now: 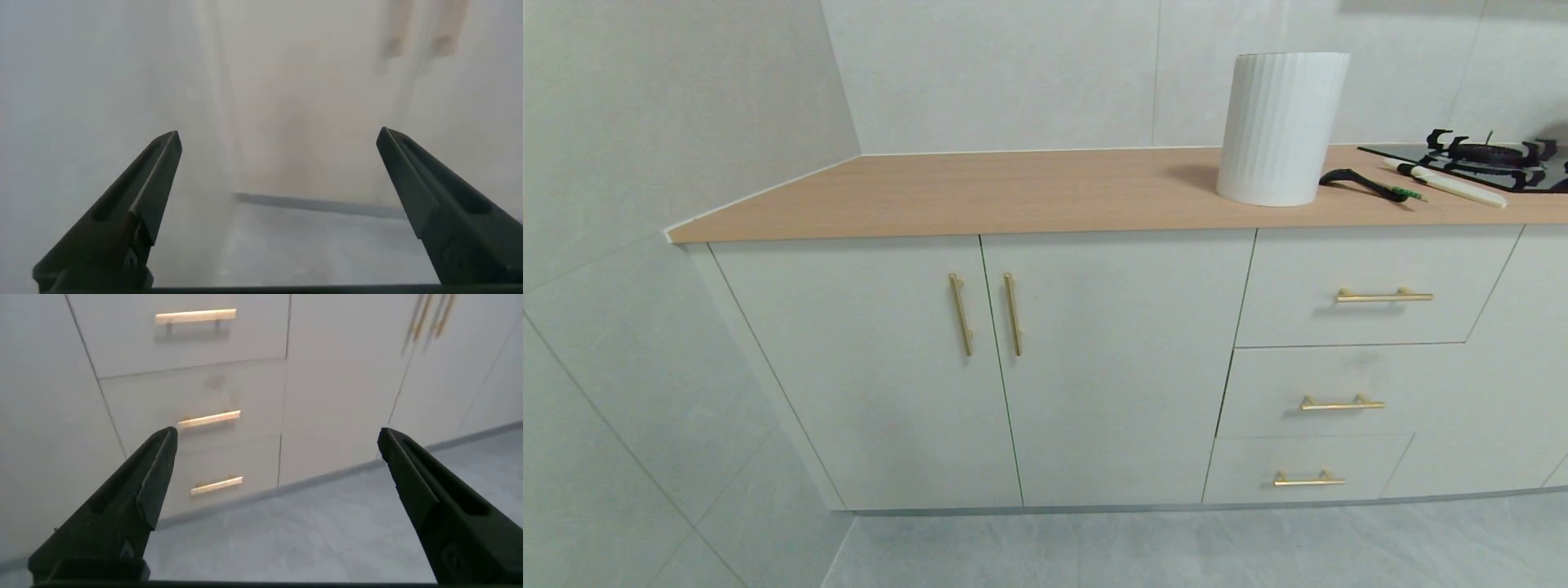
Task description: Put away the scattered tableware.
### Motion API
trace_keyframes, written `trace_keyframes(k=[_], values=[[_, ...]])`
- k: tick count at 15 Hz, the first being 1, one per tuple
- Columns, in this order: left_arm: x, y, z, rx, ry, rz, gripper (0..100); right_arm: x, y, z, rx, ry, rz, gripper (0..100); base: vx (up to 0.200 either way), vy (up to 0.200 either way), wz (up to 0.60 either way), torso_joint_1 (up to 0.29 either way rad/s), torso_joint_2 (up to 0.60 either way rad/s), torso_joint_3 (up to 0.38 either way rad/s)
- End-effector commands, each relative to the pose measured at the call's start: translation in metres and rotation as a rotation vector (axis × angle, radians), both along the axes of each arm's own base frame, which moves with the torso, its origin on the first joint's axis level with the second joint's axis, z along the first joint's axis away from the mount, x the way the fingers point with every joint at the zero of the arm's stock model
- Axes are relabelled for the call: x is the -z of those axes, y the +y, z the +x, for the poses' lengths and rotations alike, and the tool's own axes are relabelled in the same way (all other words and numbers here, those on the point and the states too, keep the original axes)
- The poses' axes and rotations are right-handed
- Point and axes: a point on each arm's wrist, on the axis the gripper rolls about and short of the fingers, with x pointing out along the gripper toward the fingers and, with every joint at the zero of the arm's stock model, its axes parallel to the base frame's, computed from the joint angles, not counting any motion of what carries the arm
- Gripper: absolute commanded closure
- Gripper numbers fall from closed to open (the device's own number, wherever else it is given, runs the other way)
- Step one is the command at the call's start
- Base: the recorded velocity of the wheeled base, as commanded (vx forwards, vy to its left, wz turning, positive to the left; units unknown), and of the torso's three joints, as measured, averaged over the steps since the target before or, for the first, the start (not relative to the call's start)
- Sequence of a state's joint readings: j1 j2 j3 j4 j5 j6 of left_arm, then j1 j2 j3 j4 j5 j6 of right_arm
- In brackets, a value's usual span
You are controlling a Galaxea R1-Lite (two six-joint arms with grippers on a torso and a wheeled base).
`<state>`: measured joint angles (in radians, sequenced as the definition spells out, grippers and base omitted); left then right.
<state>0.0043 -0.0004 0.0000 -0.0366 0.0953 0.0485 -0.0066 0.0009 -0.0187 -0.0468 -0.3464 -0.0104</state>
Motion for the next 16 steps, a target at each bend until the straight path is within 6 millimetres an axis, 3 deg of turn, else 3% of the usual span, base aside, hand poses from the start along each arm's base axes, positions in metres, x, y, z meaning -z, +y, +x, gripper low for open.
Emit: trace_keyframes(k=[1, 4, 16], values=[[0.0050, -0.0026, 0.0002, 0.115, 0.049, -0.004, 0, 0.0046, 0.0014, 0.0021, -0.069, 0.013, 0.015, 0, 0.000, 0.000, 0.00, 0.000, 0.00, 0.000], [0.0044, -0.0026, 0.0001, 0.113, 0.048, 0.033, 0, 0.0106, 0.0067, 0.0027, -0.312, 0.081, -0.007, 0, 0.000, 0.000, 0.00, 0.000, 0.00, 0.000], [0.0044, -0.0025, 0.0002, 0.112, 0.041, -0.038, 0, 0.0091, 0.0068, 0.0030, -0.314, 0.062, -0.014, 0, 0.000, 0.000, 0.00, 0.000, 0.00, 0.000]])
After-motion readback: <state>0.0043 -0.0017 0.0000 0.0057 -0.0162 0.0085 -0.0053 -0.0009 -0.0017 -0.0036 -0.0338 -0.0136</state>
